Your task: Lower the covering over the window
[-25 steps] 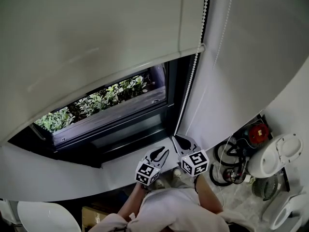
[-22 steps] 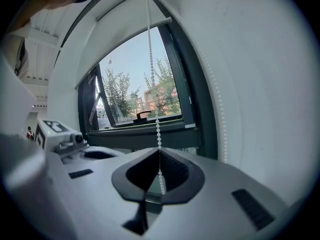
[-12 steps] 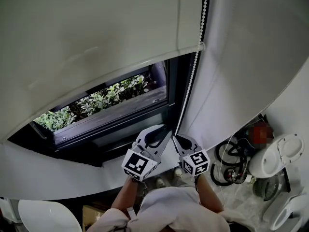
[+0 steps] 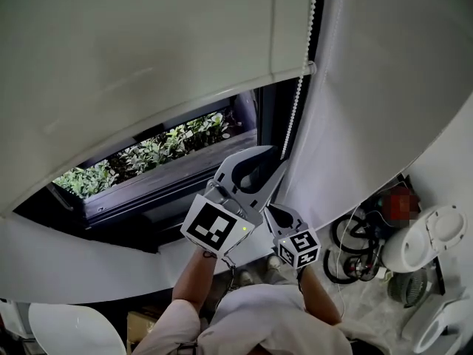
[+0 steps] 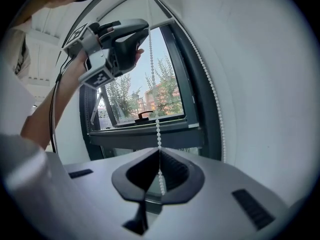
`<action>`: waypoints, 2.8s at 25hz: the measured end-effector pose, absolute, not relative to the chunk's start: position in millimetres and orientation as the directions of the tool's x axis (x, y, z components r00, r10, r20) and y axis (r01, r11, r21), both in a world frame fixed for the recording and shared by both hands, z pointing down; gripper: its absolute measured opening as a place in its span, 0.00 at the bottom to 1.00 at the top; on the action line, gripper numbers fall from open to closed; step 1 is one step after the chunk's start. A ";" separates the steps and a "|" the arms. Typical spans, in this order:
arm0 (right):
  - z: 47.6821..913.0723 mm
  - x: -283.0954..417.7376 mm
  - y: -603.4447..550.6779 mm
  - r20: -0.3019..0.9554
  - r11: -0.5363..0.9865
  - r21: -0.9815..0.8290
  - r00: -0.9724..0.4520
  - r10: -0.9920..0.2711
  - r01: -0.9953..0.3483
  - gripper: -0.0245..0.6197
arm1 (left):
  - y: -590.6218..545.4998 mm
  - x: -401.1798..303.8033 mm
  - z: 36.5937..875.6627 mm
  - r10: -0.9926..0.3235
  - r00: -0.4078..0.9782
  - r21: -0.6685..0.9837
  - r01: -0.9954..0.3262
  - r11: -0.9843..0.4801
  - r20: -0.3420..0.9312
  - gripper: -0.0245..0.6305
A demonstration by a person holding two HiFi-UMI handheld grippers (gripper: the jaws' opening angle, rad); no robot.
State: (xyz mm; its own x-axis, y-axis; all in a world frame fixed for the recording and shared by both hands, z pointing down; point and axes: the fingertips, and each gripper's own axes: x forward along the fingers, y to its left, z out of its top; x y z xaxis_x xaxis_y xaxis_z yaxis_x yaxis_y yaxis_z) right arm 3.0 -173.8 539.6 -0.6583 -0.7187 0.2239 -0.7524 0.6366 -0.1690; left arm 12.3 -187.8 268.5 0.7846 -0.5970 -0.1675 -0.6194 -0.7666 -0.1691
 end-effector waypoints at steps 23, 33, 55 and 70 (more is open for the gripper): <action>612.5 -0.9 -169.6 0.393 0.622 -0.205 -0.646 -0.655 -0.756 0.04 | -199.8 28.8 327.2 -0.643 0.761 -0.126 -0.648 -0.751 -0.086 0.07; 661.3 1.7 -161.1 0.486 0.604 -0.230 -0.628 -0.608 -0.763 0.04 | -200.1 30.0 377.9 -0.661 0.750 -0.083 -0.660 -0.747 -0.018 0.07; 730.2 11.5 -126.7 0.642 0.606 -0.252 -0.599 -0.479 -0.755 0.04 | -190.5 34.8 474.9 -0.670 0.729 -0.005 -0.676 -0.737 0.140 0.07; 632.1 20.6 -136.2 0.502 0.647 -0.131 -0.613 -0.610 -0.751 0.17 | -181.7 32.8 523.8 -0.675 0.705 0.003 -0.692 -0.722 0.216 0.07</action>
